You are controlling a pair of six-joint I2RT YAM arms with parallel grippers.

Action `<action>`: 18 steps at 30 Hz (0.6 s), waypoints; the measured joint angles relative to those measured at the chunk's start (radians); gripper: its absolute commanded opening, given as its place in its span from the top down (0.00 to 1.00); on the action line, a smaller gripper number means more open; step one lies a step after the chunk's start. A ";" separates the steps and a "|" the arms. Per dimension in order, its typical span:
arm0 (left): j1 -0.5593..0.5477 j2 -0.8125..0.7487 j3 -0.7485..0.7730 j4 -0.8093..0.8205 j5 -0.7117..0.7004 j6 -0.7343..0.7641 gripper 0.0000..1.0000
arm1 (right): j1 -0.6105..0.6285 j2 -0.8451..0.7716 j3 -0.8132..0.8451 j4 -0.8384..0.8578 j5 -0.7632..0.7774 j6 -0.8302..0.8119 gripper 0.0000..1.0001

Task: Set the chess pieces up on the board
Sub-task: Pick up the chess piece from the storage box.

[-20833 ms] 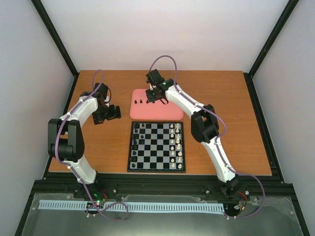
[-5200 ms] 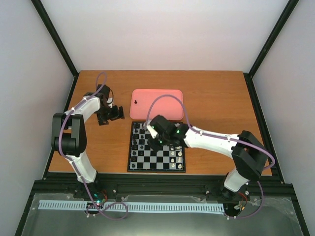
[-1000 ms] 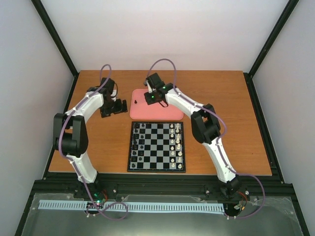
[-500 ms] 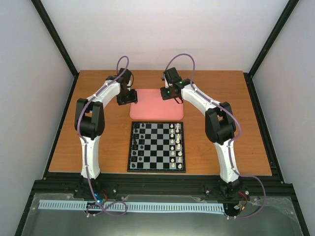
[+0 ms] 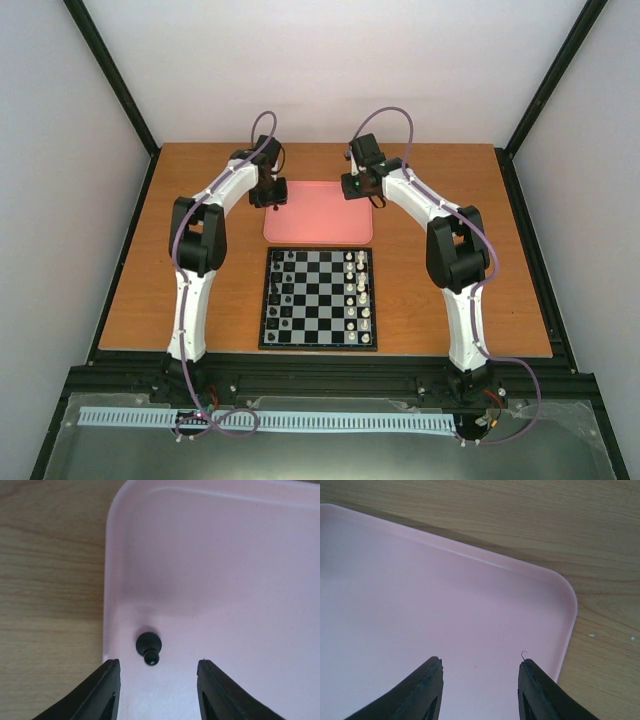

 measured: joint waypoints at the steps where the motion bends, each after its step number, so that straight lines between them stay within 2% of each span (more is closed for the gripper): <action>1: -0.002 0.012 0.014 -0.005 -0.001 0.000 0.59 | -0.002 0.000 -0.002 0.000 -0.002 0.000 0.52; 7: -0.011 0.093 0.116 -0.034 -0.016 0.006 0.62 | -0.007 0.000 -0.004 0.006 -0.013 0.000 0.52; 13: -0.011 0.111 0.127 -0.055 -0.039 0.006 0.67 | -0.021 0.000 -0.005 0.009 -0.021 0.000 0.52; 15: -0.011 0.117 0.135 -0.061 -0.046 0.006 0.72 | -0.028 0.000 -0.005 0.009 -0.027 0.000 0.51; 18: -0.012 0.126 0.145 -0.068 -0.052 0.009 0.86 | -0.037 0.000 -0.008 0.010 -0.034 0.001 0.51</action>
